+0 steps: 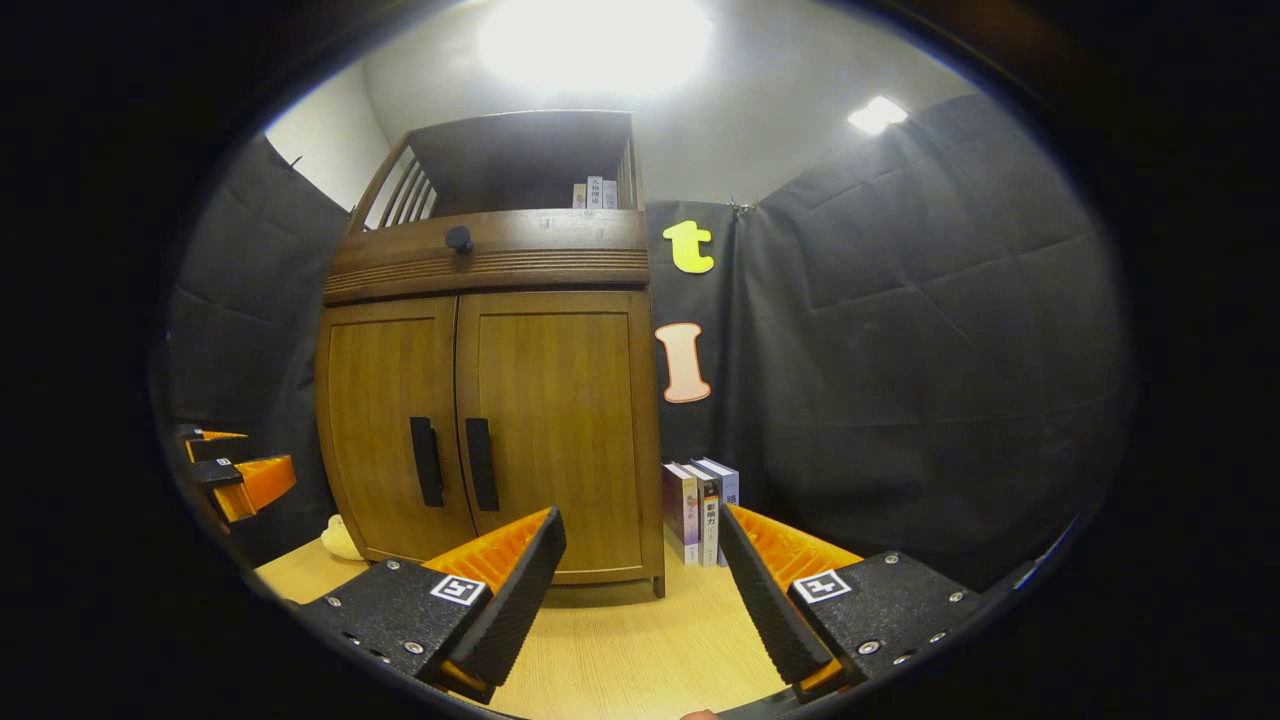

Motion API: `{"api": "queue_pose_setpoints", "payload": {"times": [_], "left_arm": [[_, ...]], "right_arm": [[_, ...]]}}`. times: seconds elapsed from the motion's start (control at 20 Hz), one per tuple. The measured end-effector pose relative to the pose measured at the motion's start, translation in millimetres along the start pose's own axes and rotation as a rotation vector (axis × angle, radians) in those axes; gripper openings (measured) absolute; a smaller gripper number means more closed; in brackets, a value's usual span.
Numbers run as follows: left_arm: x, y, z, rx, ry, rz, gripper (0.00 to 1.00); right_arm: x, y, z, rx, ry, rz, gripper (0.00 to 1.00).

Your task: Open the right door of the double-door shoe cabinet with the right hand, and open the left door with the left hand.

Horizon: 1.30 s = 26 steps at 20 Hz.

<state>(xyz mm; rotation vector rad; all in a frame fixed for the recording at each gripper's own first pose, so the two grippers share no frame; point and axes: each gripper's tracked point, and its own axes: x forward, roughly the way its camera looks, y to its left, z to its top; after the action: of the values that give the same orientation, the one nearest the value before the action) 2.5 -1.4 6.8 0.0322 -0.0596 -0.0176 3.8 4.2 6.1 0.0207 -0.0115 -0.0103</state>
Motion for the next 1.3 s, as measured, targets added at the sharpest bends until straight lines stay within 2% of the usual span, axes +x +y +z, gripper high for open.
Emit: {"api": "queue_pose_setpoints", "payload": {"times": [0.3, 0.75, 1.3], "left_arm": [[-2.5, 2.9, 0.6, -0.008, -0.004, 0.032, 0.98], [-7.3, 10.5, -1.0, -0.008, 0.019, 0.113, 0.98], [-13.2, 19.0, -1.1, 0.006, 0.051, 0.199, 0.98]], "right_arm": [[27.8, 16.3, 18.1, 0.009, -0.023, 0.041, 0.95], [78.0, 66.0, 53.4, 0.050, -0.089, 0.144, 0.96], [134.4, 129.9, 49.0, 0.078, -0.105, 0.263, 0.95]]}}
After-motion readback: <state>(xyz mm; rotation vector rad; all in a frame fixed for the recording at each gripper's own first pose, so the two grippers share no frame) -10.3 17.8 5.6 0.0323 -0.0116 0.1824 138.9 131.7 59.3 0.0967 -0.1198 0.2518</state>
